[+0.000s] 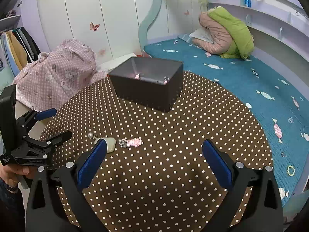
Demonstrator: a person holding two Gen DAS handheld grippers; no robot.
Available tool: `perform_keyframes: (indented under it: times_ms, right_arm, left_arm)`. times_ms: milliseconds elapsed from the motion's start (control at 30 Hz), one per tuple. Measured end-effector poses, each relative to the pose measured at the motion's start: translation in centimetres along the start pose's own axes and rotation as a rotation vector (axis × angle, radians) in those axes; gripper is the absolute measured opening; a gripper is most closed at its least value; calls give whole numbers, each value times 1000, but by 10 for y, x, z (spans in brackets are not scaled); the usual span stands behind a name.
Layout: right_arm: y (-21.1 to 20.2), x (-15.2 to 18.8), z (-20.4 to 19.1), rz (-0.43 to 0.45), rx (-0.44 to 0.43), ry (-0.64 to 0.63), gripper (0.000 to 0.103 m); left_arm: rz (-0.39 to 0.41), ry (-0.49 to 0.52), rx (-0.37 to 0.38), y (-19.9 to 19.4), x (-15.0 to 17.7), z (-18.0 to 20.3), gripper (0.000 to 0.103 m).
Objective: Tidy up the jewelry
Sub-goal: 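Move both tools back from the box to the remaining jewelry, then close the left tool on the pearl earring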
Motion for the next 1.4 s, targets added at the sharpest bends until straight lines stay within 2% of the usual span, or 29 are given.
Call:
perform_keyframes:
  times_ms: [467,500,533,633,767,933,1100,1200,1400]
  right_arm:
    - [19,13,3,-51,-3,-20,95]
    - [19,13,4,-54,-5,-20,95]
    - [20,13,4,-57,-6,-20,95]
    - [22,13,6,-62,-7,-19,95]
    - [24,13,5,-67,-11,-23,95]
    - [31,13,0,-77,-21,-30,95]
    - [42,13,-9,-103,-32,-77,95]
    - [50,15,-16,-123,-27,-136,94]
    - [74,17,-24,-153,-22,-239,79]
  left_arm:
    - [-94,88,67,39,4,24,96]
    - [-99,93,77,42,4,25,90]
    - [-110,98,95,46,3,27,76]
    - [-127,92,151,53,2,31,60]
    - [-131,102,201,54,0,33,47]
    - [-135,125,272,51,0,44,11]
    - [-128,135,303,49,1,50,10]
    - [-124,120,295,50,2,48,11]
    - [-111,68,261,43,6,33,11]
Point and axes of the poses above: each gripper's, at about its wrist camera, not at the fingertips, and y roughly the way its jaws point, z to its right, x to its underside, the point moved 2 cm from there along y, roughly the way its jaws point, and after that the axes turned 12 degrees about z, right-handed, at the moved point
